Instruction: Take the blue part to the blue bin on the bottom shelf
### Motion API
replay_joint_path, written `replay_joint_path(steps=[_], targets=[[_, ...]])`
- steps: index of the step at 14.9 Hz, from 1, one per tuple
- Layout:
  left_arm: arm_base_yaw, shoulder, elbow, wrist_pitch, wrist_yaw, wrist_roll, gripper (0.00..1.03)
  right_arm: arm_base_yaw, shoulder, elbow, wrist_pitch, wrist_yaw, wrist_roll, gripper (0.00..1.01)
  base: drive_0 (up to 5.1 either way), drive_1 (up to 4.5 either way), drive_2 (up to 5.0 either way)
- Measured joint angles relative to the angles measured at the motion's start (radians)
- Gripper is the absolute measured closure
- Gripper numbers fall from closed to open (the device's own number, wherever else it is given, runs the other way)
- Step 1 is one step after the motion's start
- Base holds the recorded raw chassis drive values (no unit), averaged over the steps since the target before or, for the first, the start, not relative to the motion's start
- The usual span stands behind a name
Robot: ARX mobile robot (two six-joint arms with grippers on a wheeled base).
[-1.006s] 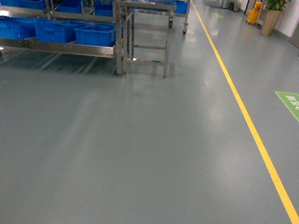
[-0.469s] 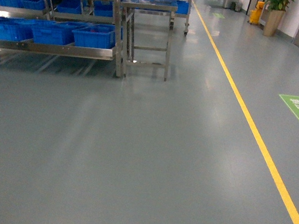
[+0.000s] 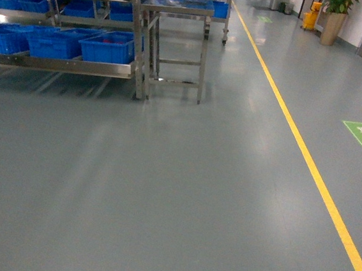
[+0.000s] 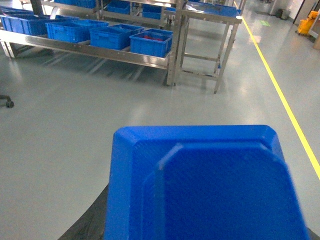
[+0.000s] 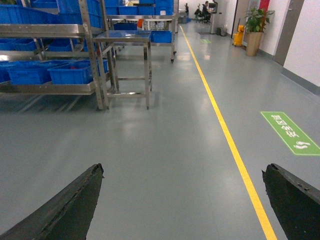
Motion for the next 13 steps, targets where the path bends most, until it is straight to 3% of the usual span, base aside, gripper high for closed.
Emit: replay_joint_path(steps=[13], targets=[[0.0, 0.001, 0.0, 0.003, -0.001, 0.0, 0.6, 0.0, 0.0, 0.0, 0.004, 0.0, 0.0, 0.03, 0.0, 4.2, -4.2]])
